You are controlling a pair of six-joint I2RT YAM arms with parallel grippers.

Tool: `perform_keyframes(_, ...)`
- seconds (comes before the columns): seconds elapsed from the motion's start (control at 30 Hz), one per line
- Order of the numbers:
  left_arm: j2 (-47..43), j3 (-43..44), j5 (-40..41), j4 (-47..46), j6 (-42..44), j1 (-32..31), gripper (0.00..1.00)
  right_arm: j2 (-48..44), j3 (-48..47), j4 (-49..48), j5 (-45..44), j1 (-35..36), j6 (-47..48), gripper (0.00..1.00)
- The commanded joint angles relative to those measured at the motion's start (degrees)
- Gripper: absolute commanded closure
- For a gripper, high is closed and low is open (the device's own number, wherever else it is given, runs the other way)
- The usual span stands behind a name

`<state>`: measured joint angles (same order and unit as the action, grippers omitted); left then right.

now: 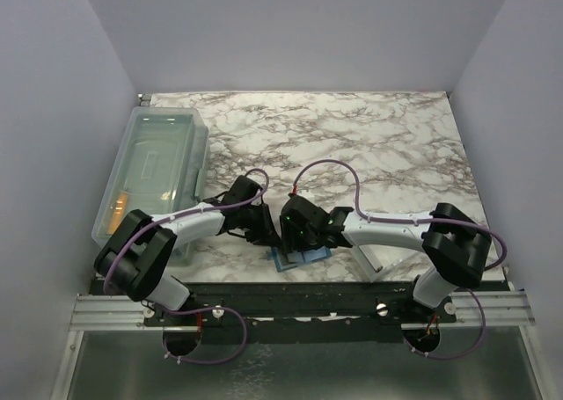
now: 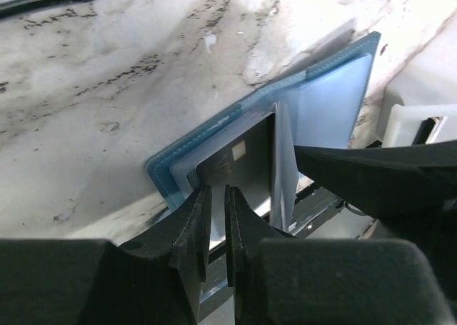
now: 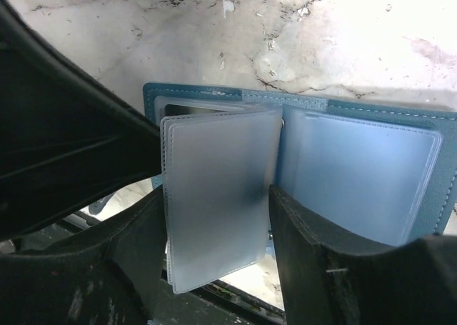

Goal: Put the credit cards into the card holder
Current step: Open the card holder at the center of the board.

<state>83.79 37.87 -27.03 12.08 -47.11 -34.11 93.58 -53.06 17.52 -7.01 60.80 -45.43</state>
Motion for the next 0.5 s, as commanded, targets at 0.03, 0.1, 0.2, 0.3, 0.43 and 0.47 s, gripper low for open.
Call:
perform_keyframes(0.03, 2.3, -1.8, 0.1, -2.6, 1.5, -0.3, 0.81, -2.8, 0.7, 2.6, -1.2, 0.3, -0.8, 0.36)
perform_keyframes(0.1, 2.0, -2.1, 0.4, -2.7, 1.5, -0.3, 0.81, -3.6, 0.9, 3.4, -1.0, 0.3, -0.6, 0.33)
perform_keyframes(0.2, 1.7, -2.3, 0.6, -2.6, 1.5, -0.3, 0.81, -5.0, 1.7, 3.9, -0.3, 0.3, -0.5, 0.31)
perform_keyframes(0.3, 1.7, -2.4, 0.6, -2.7, 1.5, -0.3, 0.81, -6.2, 2.6, 3.6, 0.8, 0.3, -0.4, 0.3)
perform_keyframes(0.43, 2.3, -2.4, 0.5, -2.7, 1.7, -0.3, 0.81, -7.0, 2.9, 3.1, 1.8, 0.3, 0.2, 0.29)
perform_keyframes(0.47, 2.5, -2.3, 0.4, -2.8, 1.8, -0.3, 0.81, -7.3, 2.8, 3.4, 1.5, 0.3, 0.1, 0.29)
